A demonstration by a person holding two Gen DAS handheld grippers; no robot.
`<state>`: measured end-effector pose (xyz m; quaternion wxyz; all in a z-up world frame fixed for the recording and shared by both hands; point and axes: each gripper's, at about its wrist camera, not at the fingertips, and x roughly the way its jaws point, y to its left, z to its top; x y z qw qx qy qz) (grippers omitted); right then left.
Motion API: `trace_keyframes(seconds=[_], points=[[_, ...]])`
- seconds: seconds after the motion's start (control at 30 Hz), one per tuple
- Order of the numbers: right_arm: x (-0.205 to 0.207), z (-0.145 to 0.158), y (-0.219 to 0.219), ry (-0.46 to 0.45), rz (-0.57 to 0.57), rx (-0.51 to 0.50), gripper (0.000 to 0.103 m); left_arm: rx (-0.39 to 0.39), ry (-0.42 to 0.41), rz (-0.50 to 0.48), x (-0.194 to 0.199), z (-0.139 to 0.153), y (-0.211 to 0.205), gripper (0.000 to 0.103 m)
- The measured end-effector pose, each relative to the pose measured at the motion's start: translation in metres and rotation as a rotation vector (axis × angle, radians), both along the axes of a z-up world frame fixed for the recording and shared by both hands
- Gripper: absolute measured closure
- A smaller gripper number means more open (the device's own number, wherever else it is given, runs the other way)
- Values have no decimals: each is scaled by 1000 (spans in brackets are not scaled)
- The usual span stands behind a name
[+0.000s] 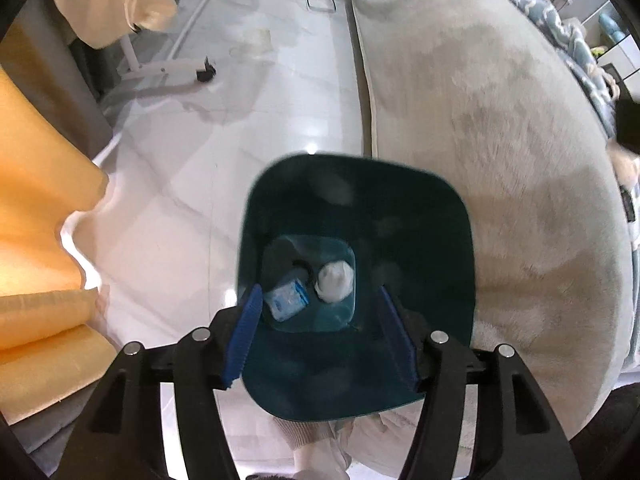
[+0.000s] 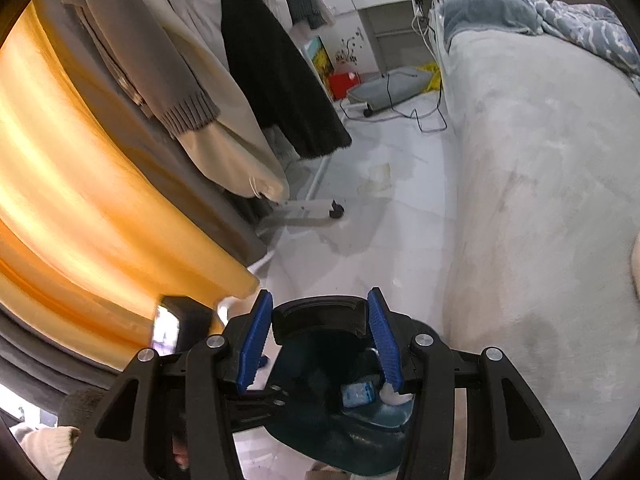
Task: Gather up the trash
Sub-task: 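Open both grippers over the green bin to drop the held items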
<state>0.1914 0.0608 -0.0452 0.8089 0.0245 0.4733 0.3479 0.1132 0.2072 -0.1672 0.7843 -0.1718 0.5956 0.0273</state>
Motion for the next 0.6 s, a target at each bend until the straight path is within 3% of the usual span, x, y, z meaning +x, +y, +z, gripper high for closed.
trace_keyframes(seconds=[0.23, 0.6], points=[[4, -42, 17, 67, 17, -88, 53, 80, -160, 7, -9, 38, 13, 42], [-6, -103, 33, 163, 67, -227, 53, 121, -382, 7, -16, 97, 20, 47]])
